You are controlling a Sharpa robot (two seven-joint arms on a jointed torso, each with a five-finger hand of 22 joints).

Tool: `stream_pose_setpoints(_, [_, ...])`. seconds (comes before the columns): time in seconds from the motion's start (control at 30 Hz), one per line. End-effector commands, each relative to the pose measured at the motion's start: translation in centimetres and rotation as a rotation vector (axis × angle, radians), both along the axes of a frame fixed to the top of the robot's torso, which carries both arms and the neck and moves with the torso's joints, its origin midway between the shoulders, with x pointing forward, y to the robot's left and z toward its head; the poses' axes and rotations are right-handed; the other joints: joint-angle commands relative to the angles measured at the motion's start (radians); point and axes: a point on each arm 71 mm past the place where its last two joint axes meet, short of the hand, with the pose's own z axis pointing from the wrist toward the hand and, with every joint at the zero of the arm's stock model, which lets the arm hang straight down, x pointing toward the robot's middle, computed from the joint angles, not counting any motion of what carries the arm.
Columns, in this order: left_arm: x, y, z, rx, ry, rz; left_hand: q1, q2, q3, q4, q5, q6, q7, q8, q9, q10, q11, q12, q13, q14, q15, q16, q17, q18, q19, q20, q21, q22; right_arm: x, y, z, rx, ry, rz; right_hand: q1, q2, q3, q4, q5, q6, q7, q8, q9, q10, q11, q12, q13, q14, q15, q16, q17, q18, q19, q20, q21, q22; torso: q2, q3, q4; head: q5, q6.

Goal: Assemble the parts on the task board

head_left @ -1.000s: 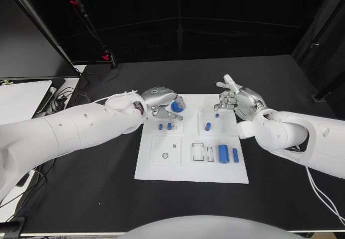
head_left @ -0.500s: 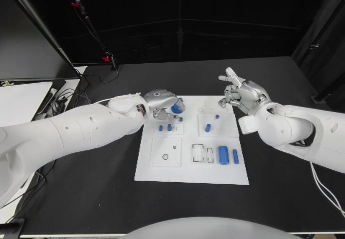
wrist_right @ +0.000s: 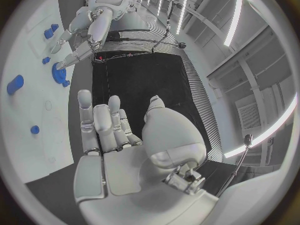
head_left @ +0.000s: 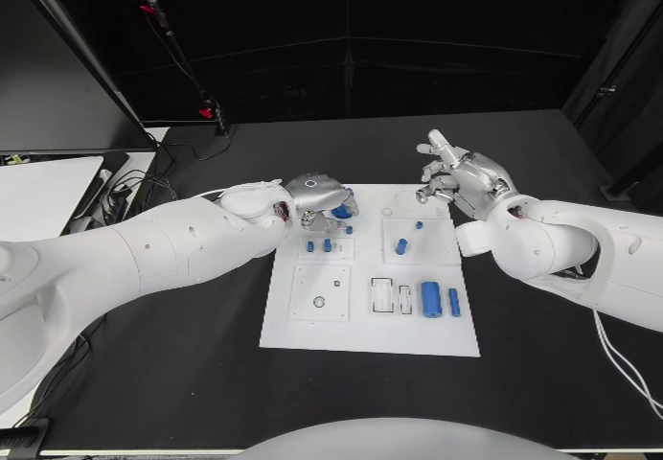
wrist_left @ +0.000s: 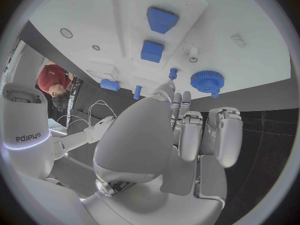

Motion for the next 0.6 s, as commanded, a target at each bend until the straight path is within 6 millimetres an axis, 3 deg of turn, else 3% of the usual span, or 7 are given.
stream_pose_setpoints(0.03, [-0.1,-0.2,-0.3,0.057,-0.006,-0.017,0.006,-0.007,0.004,-0.001,-0.005,0.004,-0.004,-0.002,-0.003,-0.005,-0.004,-0.006,-0.001,0.082,-0.006,-0.002,0.218,-0.009,0.027,-0.009,0.001,0.236,0.1,0.1,0.2,-0.007,-0.019,0.002,0.005,0.005,-0.006,0.0,0.003,-0.009,0.107,0.007,-0.001,-0.01,0.001,-0.011,-0.014,-0.025,0.0,-0.009,-0.03,0.02,-0.008,0.002,-0.003,-0.003,-0.001,0.0003,0.0005,0.001,-0.001])
stream_pose_setpoints(0.3, [-0.4,-0.7,-0.7,0.123,-0.036,-0.071,0.005,-0.019,0.004,0.0,-0.014,0.011,-0.009,-0.002,-0.006,-0.001,-0.009,-0.005,0.0,0.077,-0.011,-0.004,0.208,-0.01,0.034,-0.015,0.006,0.238,0.2,0.1,0.2,-0.006,-0.019,0.004,0.005,0.005,-0.006,0.0,0.003,-0.009,0.108,0.008,-0.001,-0.012,0.001,-0.015,-0.022,-0.055,0.001,-0.016,-0.062,0.02,-0.011,0.003,-0.005,-0.006,0.0,0.001,-0.0011,0.003,-0.002])
stream_pose_setpoints(0.6, [-0.6,-1.2,-0.9,0.149,-0.077,-0.102,0.015,-0.015,0.019,0.001,-0.02,0.026,-0.015,0.0,-0.008,0.01,-0.014,-0.002,0.0,0.083,-0.017,-0.003,0.217,-0.015,0.053,-0.02,0.019,0.245,0.2,0.2,0.1,-0.005,-0.016,0.007,0.005,0.005,-0.006,0.0,0.003,-0.009,0.108,0.008,-0.001,-0.013,0.002,-0.016,-0.024,-0.062,0.001,-0.018,-0.07,0.02,-0.012,0.003,-0.005,-0.006,0.0,0.0007,-0.0017,0.004,-0.006])
